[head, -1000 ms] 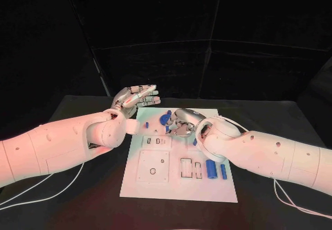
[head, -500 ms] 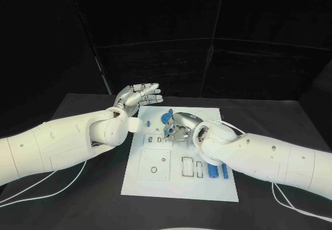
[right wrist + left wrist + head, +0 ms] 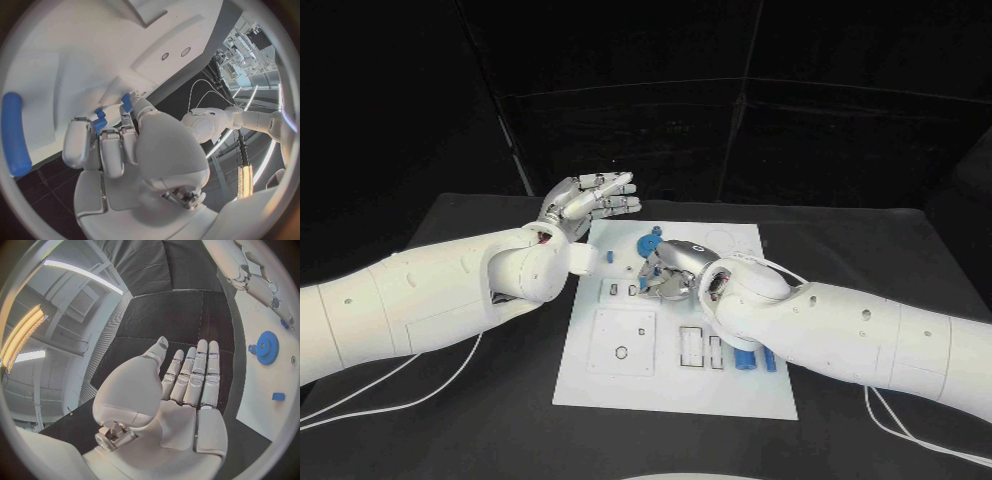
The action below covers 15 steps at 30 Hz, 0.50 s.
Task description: Assemble the parts on the task board
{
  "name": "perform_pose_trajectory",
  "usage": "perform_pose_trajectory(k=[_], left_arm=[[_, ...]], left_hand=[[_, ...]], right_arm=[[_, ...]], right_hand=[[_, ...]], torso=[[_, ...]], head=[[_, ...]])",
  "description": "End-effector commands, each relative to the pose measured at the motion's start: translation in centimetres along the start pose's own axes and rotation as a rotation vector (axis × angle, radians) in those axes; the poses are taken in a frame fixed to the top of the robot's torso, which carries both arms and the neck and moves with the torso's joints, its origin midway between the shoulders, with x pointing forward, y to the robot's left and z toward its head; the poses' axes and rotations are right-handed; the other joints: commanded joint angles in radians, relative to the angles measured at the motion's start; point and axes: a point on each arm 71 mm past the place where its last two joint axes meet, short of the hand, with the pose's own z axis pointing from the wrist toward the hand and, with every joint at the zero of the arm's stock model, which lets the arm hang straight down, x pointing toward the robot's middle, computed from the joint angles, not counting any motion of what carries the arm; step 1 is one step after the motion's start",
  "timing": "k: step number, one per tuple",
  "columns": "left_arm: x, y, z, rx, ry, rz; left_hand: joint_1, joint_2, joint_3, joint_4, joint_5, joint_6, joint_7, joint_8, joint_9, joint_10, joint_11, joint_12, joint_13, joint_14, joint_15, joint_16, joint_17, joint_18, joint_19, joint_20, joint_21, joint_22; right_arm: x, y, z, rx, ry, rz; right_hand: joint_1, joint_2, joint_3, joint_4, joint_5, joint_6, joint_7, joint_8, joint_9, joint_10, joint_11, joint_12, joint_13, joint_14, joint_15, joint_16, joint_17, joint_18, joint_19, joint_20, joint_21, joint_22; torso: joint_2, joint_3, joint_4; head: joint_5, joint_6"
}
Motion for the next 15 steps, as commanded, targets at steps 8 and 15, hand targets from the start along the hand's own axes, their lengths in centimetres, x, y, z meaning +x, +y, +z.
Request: perform_pose_trajectory(k=[8,15], left_arm=[[0.19,-0.16,0.09,0.011,0.011,-0.003],[0.28,-0.12,0.13,0.01,0.013,-0.004]], left_hand=[[-0.002,-0.009,0.001,-0.004,0.004,-0.006,0.053,-0.002,0.0,-0.003,-0.002,-0.004,0.0,0.005,0.002,-0.004,-0.001,0.012,0.004,0.002,-0.003,-0.002],[-0.002,-0.009,0.001,-0.004,0.004,-0.006,0.053,-0.002,0.0,-0.003,-0.002,-0.004,0.0,0.005,0.002,-0.004,-0.001,0.012,0.004,0.002,-0.003,-0.002]], right_arm=[[0.48,0.09,-0.07,-0.004,0.032,-0.02],[0.73,0.12,-0.12,-0.003,0.046,-0.022]], right_hand=[[-0.003,-0.015,0.006,0.0,0.003,0.011,-0.008,0.001,0.0,-0.002,0.0,-0.003,0.129,0.083,-0.003,-0.006,0.164,-0.015,-0.002,-0.001,0.0,-0.002],[-0.006,-0.021,0.005,0.0,0.001,0.009,-0.007,0.001,0.0,-0.003,0.001,-0.005,0.127,0.083,-0.002,-0.006,0.164,-0.015,-0.002,0.0,0.0,-0.003]], torso=[[0.0,-0.0002,-0.0001],[0.0,0.0002,-0.0014]], head=[[0.002,-0.002],[0.003,-0.003]])
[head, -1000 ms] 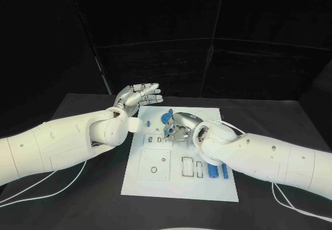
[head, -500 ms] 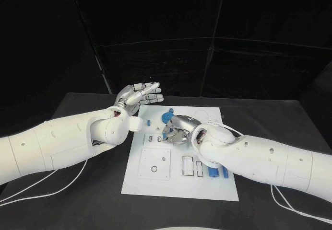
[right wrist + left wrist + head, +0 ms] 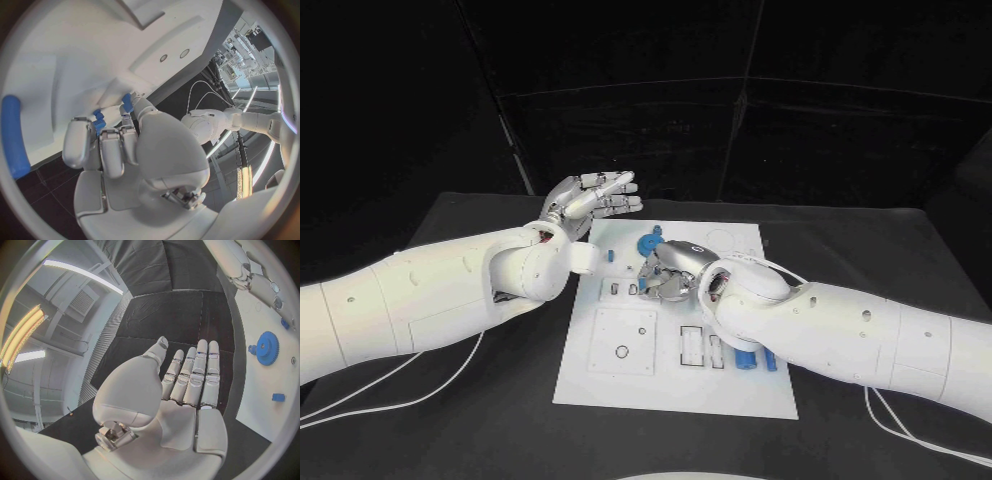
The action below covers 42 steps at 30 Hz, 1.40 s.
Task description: Assemble the parts on the task board
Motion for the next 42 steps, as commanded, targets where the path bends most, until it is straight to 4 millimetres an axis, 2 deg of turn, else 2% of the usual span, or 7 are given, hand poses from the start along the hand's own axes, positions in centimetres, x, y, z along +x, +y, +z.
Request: perform_pose_trajectory(k=[1,13,17,22,27,38,42], left_arm=[[0.15,-0.17,0.07,0.011,0.011,-0.003],[0.15,-0.16,0.07,0.01,0.012,-0.004],[0.13,-0.17,0.06,0.01,0.013,-0.004],[0.13,-0.18,0.05,0.011,0.013,-0.004],[0.07,-0.19,0.04,0.011,0.012,-0.004],[0.05,-0.19,0.03,0.009,0.011,-0.004],[0.0,-0.19,0.02,0.009,0.01,-0.003]], left_hand=[[-0.002,-0.009,0.001,-0.004,0.004,-0.006,0.053,-0.002,0.0,-0.003,-0.002,-0.004,0.0,0.005,0.002,-0.004,-0.001,0.012,0.004,0.002,-0.003,-0.002],[-0.002,-0.009,0.001,-0.005,0.004,-0.006,0.053,-0.002,0.0,-0.003,-0.002,-0.004,0.0,0.005,0.002,-0.004,-0.001,0.012,0.004,0.002,-0.004,-0.002],[-0.002,-0.009,0.001,-0.005,0.004,-0.006,0.053,-0.002,0.0,-0.003,-0.002,-0.004,0.0,0.005,0.002,-0.004,-0.001,0.012,0.004,0.002,-0.004,-0.002],[-0.002,-0.009,0.001,-0.005,0.004,-0.006,0.053,-0.002,0.0,-0.003,-0.002,-0.004,0.0,0.005,0.002,-0.004,-0.001,0.012,0.004,0.002,-0.004,-0.002],[-0.002,-0.009,0.001,-0.005,0.004,-0.006,0.053,-0.002,0.0,-0.003,-0.002,-0.004,0.0,0.005,0.002,-0.004,-0.001,0.012,0.004,0.002,-0.004,-0.002],[-0.002,-0.009,0.001,-0.005,0.004,-0.006,0.053,-0.002,0.0,-0.003,-0.002,-0.004,0.0,0.005,0.002,-0.004,-0.001,0.012,0.004,0.002,-0.004,-0.002],[-0.002,-0.009,0.001,-0.005,0.004,-0.006,0.053,-0.002,0.0,-0.003,-0.002,-0.004,0.0,0.005,0.002,-0.004,-0.001,0.012,0.004,0.002,-0.004,-0.002]], right_arm=[[0.57,-0.08,-0.09,0.005,0.04,-0.015],[0.67,-0.22,-0.24,0.012,0.047,-0.023],[0.69,-0.22,-0.27,0.013,0.036,-0.024],[0.68,-0.25,-0.3,0.016,0.023,-0.025],[0.66,-0.23,-0.31,0.016,0.01,-0.022],[0.62,-0.25,-0.29,0.017,-0.018,-0.013],[0.53,-0.25,-0.3,0.016,-0.035,-0.008]], right_hand=[[-0.001,-0.01,0.006,0.0,0.001,0.009,-0.007,0.0,0.001,-0.004,0.001,-0.005,0.13,0.083,-0.002,-0.006,0.164,-0.015,-0.002,0.0,0.0,-0.002],[-0.009,-0.032,0.006,-0.004,-0.006,-0.004,-0.001,-0.007,-0.001,-0.011,0.005,-0.012,0.123,0.083,0.001,-0.007,0.162,-0.015,-0.004,0.002,-0.002,-0.005],[-0.011,-0.041,0.008,-0.005,-0.004,-0.021,0.005,-0.015,-0.002,-0.016,0.01,-0.017,0.118,0.083,0.005,-0.006,0.164,-0.015,-0.004,0.005,-0.002,-0.005],[-0.017,-0.052,0.01,-0.005,-0.002,-0.045,0.014,-0.027,-0.003,-0.028,0.018,-0.028,0.107,0.083,0.011,-0.006,0.165,-0.015,-0.006,0.01,-0.003,-0.007],[-0.02,-0.063,0.012,-0.007,-0.001,-0.068,0.022,-0.037,-0.003,-0.034,0.025,-0.032,0.102,0.084,0.017,-0.005,0.166,-0.015,-0.006,0.015,-0.004,-0.007],[-0.047,-0.08,-0.001,0.006,0.0,-0.082,0.026,-0.038,0.0,-0.042,0.031,-0.039,0.094,0.084,0.023,-0.005,0.167,-0.014,-0.007,0.022,-0.004,-0.007],[-0.06,-0.09,-0.015,0.013,-0.016,-0.093,0.027,-0.04,0.0,-0.045,0.032,-0.042,0.09,0.083,0.024,-0.005,0.167,-0.014,-0.008,0.023,-0.005,-0.009]], torso=[[0.0,0.0005,-0.0019],[0.0,0.0001,-0.0005],[-0.001,0.0,-0.0004],[0.0,-0.0007,0.0002],[0.0,0.0003,-0.0011],[0.0,-0.0002,0.0001],[0.0,-0.0004,-0.0003]], head=[[0.001,-0.001],[0.0,-0.001],[0.005,0.0],[0.001,0.002],[0.002,0.003],[0.001,0.004],[0.0,0.004]])
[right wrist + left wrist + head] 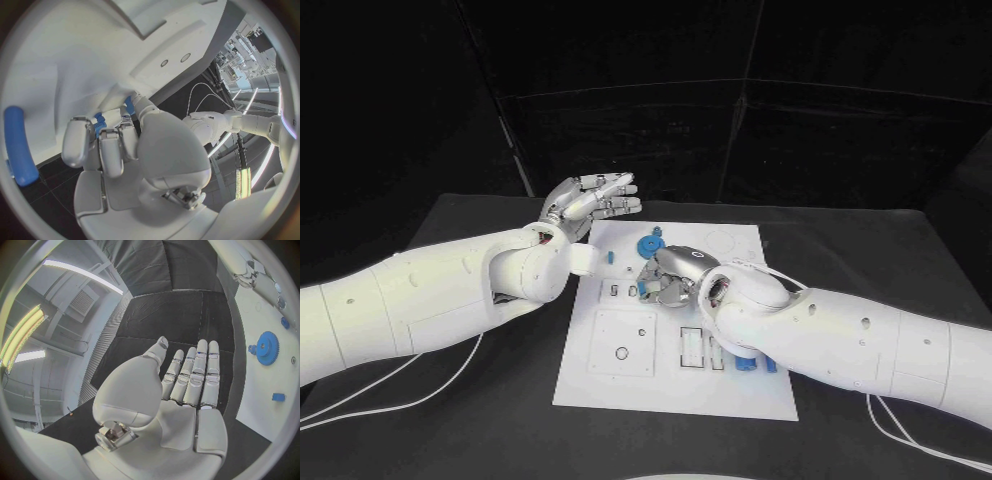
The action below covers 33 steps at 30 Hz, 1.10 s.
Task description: Assemble the parts on the task board
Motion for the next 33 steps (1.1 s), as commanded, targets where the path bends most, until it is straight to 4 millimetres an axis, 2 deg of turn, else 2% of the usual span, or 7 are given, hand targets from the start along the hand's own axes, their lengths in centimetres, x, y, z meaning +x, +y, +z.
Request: perform_pose_trajectory(k=[1,10,16,22,25,28,33], left_arm=[[0.1,-0.2,0.0,0.009,0.011,-0.004],[0.1,-0.2,0.0,0.005,0.01,-0.003],[-0.1,-0.2,0.0,0.004,0.007,-0.002],[-0.5,-0.1,0.2,0.0,0.014,0.009],[-0.6,0.0,0.3,-0.007,0.049,0.013],[-0.4,0.0,0.3,-0.014,0.105,0.035],[-0.6,0.3,-0.1,-0.063,0.184,0.118]], left_hand=[[-0.002,-0.009,0.001,-0.005,0.004,-0.006,0.053,-0.002,0.0,-0.003,-0.002,-0.004,0.0,0.005,0.002,-0.004,-0.001,0.012,0.004,0.002,-0.004,-0.001],[-0.002,-0.009,0.002,-0.006,0.004,-0.006,0.053,-0.002,0.0,-0.003,-0.002,-0.004,0.0,0.005,0.002,-0.005,-0.001,0.012,0.004,0.002,-0.004,-0.001],[-0.002,-0.009,0.003,-0.006,0.004,-0.006,0.052,-0.002,0.0,-0.003,-0.002,-0.004,0.0,0.005,0.002,-0.005,-0.001,0.012,0.004,0.002,-0.004,-0.002],[0.001,-0.002,0.019,-0.018,0.005,0.041,0.028,0.021,0.005,0.04,-0.022,0.015,0.003,0.034,-0.013,0.009,0.004,0.016,0.02,-0.006,0.004,0.0],[0.002,-0.001,0.032,-0.026,0.008,0.079,0.013,0.034,0.005,0.095,-0.042,0.034,0.006,0.121,-0.04,0.055,0.027,0.018,0.078,-0.03,0.038,0.014],[0.014,0.002,0.068,-0.043,0.009,0.112,-0.01,0.038,0.003,0.163,-0.081,0.049,0.009,0.33,-0.104,0.18,0.097,0.017,0.237,-0.098,0.142,0.06],[-0.045,-0.031,0.099,-0.019,0.01,0.155,-0.047,0.035,0.003,0.288,-0.125,0.075,0.029,0.473,-0.153,0.4,0.261,0.014,0.386,-0.154,0.287,0.134]], right_arm=[[-0.1,-0.1,0.0,0.009,-0.033,0.003],[-1.0,0.6,-0.5,-0.097,-0.18,0.044],[-1.6,0.8,-1.8,-0.2,-0.245,0.075],[-2.5,0.5,-3.6,-0.287,-0.271,0.108],[-3.7,-0.1,-4.5,-0.302,-0.267,0.122],[-5.2,-0.9,-5.7,-0.306,-0.274,0.124],[-8.8,-3.2,-7.8,-0.26,-0.275,0.139]], right_hand=[[-0.016,-0.01,-0.012,0.006,-0.019,-0.02,0.001,-0.008,-0.001,-0.007,0.002,-0.005,0.09,0.083,0.01,-0.001,0.167,-0.014,-0.001,0.009,-0.005,-0.002],[-0.028,-0.052,-0.076,0.026,-0.004,-0.091,0.016,-0.02,-0.002,-0.012,0.016,-0.006,0.086,0.084,0.021,0.0,0.171,-0.014,-0.002,0.018,-0.005,-0.003],[-0.022,-0.056,-0.086,0.029,-0.002,-0.101,0.019,-0.019,-0.001,-0.017,0.019,-0.009,0.082,0.084,0.024,0.001,0.172,-0.014,-0.002,0.02,-0.005,-0.002],[-0.017,-0.053,-0.089,0.03,-0.003,-0.104,0.02,-0.017,-0.001,-0.02,0.02,-0.012,0.079,0.084,0.025,0.001,0.173,-0.013,-0.003,0.021,-0.005,-0.003],[-0.012,-0.05,-0.09,0.03,-0.001,-0.1,0.019,-0.013,0.001,-0.021,0.019,-0.013,0.078,0.084,0.025,0.001,0.173,-0.013,-0.003,0.022,-0.005,-0.003],[0.011,-0.035,-0.09,0.025,0.039,-0.063,0.01,0.013,0.009,-0.036,0.012,-0.025,0.065,0.078,0.02,-0.009,0.15,-0.008,-0.017,0.02,-0.017,-0.027],[0.015,-0.023,-0.101,0.029,0.055,-0.02,-0.003,0.042,0.016,-0.039,0.001,-0.029,0.06,0.075,0.011,-0.016,0.137,-0.006,-0.024,0.012,-0.024,-0.04]], torso=[[0.0,-0.0003,-0.0001],[-0.001,0.0006,0.0004],[-0.002,0.0011,-0.0001],[-0.01,0.0032,-0.0018],[-0.016,0.0026,-0.0016],[-0.023,0.0019,-0.0004],[-0.044,0.0052,-0.0067]], head=[[0.0,0.0],[-0.001,0.001],[0.001,0.002],[0.008,0.008],[0.009,0.009],[0.01,0.004],[0.022,-0.016]])
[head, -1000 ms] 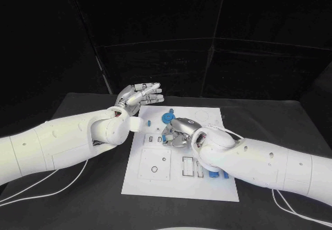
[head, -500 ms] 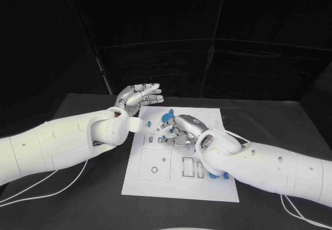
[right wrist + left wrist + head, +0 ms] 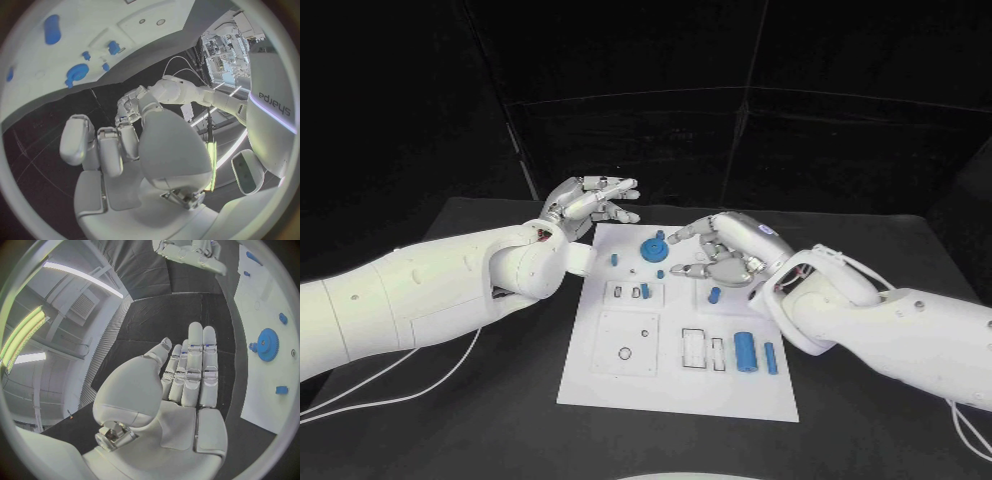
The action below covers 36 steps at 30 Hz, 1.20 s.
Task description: Assemble the parts on the task board
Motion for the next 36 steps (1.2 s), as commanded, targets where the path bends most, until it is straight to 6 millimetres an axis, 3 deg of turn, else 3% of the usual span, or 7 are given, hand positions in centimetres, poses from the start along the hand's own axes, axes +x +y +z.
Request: perform_pose_trajectory(k=[1,6,10,13,16,19,36], left_arm=[[0.6,0.4,-0.3,-0.072,0.142,0.114],[-0.2,1.4,-0.7,-0.284,0.146,0.307],[-0.3,2.1,-1.0,-0.43,0.173,0.48],[-0.1,2.4,-1.1,-0.512,0.208,0.606],[0.3,2.7,-1.0,-0.599,0.249,0.736],[0.9,3.0,-0.8,-0.677,0.294,0.871],[2.8,4.1,0.5,-0.868,0.382,1.042]], left_hand=[[-0.047,-0.025,0.0,0.025,-0.004,0.024,-0.016,0.001,0.003,0.074,-0.025,0.028,0.021,0.051,-0.02,0.234,0.231,0.014,0.083,-0.025,0.09,0.048],[-0.099,-0.045,-0.034,0.072,-0.01,0.055,-0.045,0.016,0.016,0.167,-0.054,0.115,0.092,0.076,-0.051,0.626,0.667,0.005,0.148,-0.058,0.255,0.172],[-0.121,-0.051,-0.078,0.104,-0.009,0.085,-0.07,0.057,0.041,0.233,-0.082,0.263,0.196,0.122,-0.073,0.926,1.048,-0.039,0.226,-0.078,0.543,0.536],[-0.103,-0.025,-0.077,0.104,-0.008,0.121,-0.095,0.111,0.075,0.297,-0.11,0.677,0.614,0.15,-0.087,1.073,1.265,-0.066,0.268,-0.098,0.699,0.744],[-0.153,-0.015,-0.122,0.151,-0.003,0.094,-0.091,0.179,0.127,0.256,-0.121,0.98,0.931,0.154,-0.084,1.093,1.298,-0.074,0.254,-0.099,0.777,0.834],[-0.185,-0.012,-0.168,0.187,-0.007,0.081,-0.105,0.227,0.163,0.256,-0.111,1.077,1.043,0.154,-0.089,1.093,1.298,-0.081,0.253,-0.095,0.814,0.884],[-0.216,0.016,-0.304,0.283,-0.013,0.002,-0.113,0.361,0.269,0.236,-0.115,1.119,1.094,0.154,-0.095,1.093,1.298,-0.087,0.249,-0.097,0.864,0.95]], right_arm=[[-2.1,-0.6,-0.6,0.011,0.009,0.076],[-4.7,-2.3,-0.9,0.086,-0.034,0.156],[-6.2,-3.7,-1.3,0.136,-0.07,0.183],[-6.8,-4.5,-1.6,0.161,-0.085,0.185],[-7.3,-5.2,-1.8,0.181,-0.098,0.183],[-7.6,-5.7,-1.7,0.199,-0.112,0.177],[-7.2,-5.4,-1.5,0.22,-0.083,0.165]], right_hand=[[0.011,0.009,-0.008,0.001,0.002,0.024,-0.007,0.017,0.003,-0.021,-0.011,-0.024,0.043,0.074,-0.009,-0.018,0.118,-0.002,-0.022,-0.008,-0.019,-0.033],[0.031,0.022,-0.017,0.002,0.016,0.033,-0.012,0.037,0.002,-0.14,-0.015,-0.131,-0.07,0.036,-0.014,-0.084,0.0,0.032,-0.13,-0.014,-0.124,-0.226],[0.044,0.035,-0.014,0.002,0.023,0.032,-0.012,0.045,0.001,-0.156,-0.015,-0.142,-0.085,0.034,-0.014,-0.089,-0.006,0.034,-0.138,-0.014,-0.135,-0.24],[0.048,0.038,-0.013,0.001,0.029,0.031,-0.011,0.047,0.0,-0.16,-0.015,-0.144,-0.088,0.033,-0.014,-0.09,-0.008,0.035,-0.14,-0.014,-0.139,-0.245],[0.05,0.038,-0.014,0.002,0.031,0.029,-0.011,0.049,0.0,-0.164,-0.015,-0.147,-0.093,0.032,-0.014,-0.093,-0.013,0.037,-0.146,-0.014,-0.145,-0.256],[0.055,0.04,-0.017,0.004,0.034,0.022,-0.009,0.053,-0.002,-0.193,-0.013,-0.168,-0.118,0.021,-0.012,-0.109,-0.039,0.044,-0.169,-0.013,-0.17,-0.298],[0.058,0.043,-0.022,0.012,0.044,0.01,-0.005,0.063,-0.004,-0.202,-0.009,-0.165,-0.123,0.01,-0.009,-0.123,-0.061,0.049,-0.189,-0.01,-0.194,-0.331]], torso=[[-0.024,0.0032,-0.0073],[-0.039,0.0073,-0.0129],[-0.048,0.0123,-0.0085],[-0.053,0.0135,-0.0026],[-0.059,0.014,-0.0023],[-0.062,0.0161,-0.0017],[-0.059,0.0154,-0.0017]], head=[[0.008,-0.017],[0.013,-0.037],[0.013,-0.044],[0.015,-0.049],[0.015,-0.054],[0.016,-0.053],[0.005,-0.057]])
